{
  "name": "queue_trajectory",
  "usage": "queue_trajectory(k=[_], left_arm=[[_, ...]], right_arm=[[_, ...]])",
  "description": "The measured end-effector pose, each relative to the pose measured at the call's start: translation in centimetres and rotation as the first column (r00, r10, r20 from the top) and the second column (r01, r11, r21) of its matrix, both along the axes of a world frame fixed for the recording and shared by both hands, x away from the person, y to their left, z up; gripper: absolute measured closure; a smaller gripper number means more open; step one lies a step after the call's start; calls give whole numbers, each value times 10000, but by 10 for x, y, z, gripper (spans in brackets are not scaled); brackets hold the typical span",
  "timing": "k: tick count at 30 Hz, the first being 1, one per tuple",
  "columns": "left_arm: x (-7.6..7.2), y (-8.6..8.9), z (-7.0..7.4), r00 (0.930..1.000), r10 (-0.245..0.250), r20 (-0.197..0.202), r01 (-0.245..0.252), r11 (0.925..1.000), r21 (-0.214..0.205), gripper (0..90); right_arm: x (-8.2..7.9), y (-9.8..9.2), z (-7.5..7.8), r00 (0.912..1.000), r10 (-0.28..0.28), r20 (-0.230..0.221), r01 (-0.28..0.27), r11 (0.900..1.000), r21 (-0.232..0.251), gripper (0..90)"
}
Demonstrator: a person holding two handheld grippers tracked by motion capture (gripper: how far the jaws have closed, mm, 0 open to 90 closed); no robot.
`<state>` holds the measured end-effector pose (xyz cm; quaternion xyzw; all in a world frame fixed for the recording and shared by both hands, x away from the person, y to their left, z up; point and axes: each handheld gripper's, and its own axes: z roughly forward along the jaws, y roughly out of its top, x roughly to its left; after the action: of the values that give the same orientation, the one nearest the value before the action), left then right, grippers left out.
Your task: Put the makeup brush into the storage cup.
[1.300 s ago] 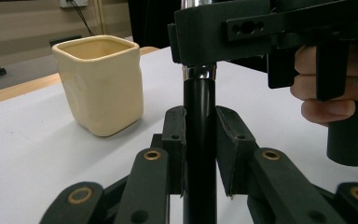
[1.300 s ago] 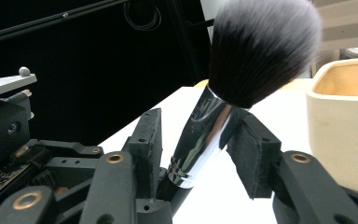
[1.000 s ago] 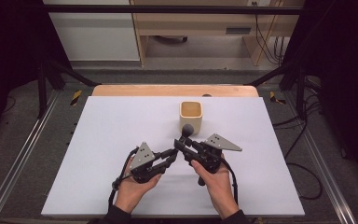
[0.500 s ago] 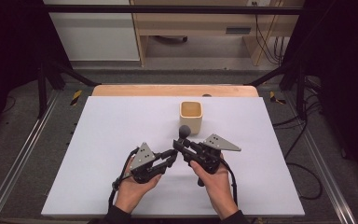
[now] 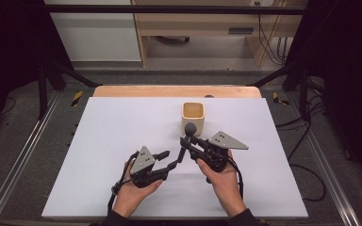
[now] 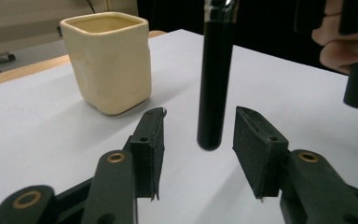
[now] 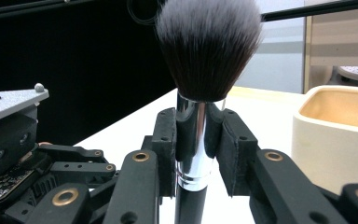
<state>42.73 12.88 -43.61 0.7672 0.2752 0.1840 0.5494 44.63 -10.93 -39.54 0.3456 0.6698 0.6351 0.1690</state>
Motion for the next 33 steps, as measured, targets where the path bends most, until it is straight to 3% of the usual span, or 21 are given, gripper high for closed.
queue_trajectory(k=[4, 9, 15, 22, 26, 33], left_arm=[[0, 2, -1, 9999, 104, -21, -104, 9999, -18, 480], [-2, 8, -3, 9994, 350, -34, -350, 9994, 25, 332], [-3, 23, -11, 9974, 718, -64, -718, 9974, -49, 245], [4, 34, -18, 9986, 531, -61, -530, 9984, 213, 193], [6, 41, -22, 9981, 619, 22, -620, 9958, 674, 166], [5, 52, -20, 9972, 705, 239, -721, 9945, 756, 153]], right_arm=[[-1, -2, 1, 10000, -66, 16, 66, 9999, -138, 705], [-1, -6, 1, 9997, -199, 156, 203, 9994, -278, 705], [1, -10, -1, 9992, -336, 196, 346, 9981, -500, 705], [3, -15, 2, 9981, -459, 398, 487, 9963, -713, 705], [6, -20, 2, 9959, -759, 489, 792, 9945, -693, 705], [8, -29, 1, 9933, -1094, 379, 1127, 9884, -1018, 705]])
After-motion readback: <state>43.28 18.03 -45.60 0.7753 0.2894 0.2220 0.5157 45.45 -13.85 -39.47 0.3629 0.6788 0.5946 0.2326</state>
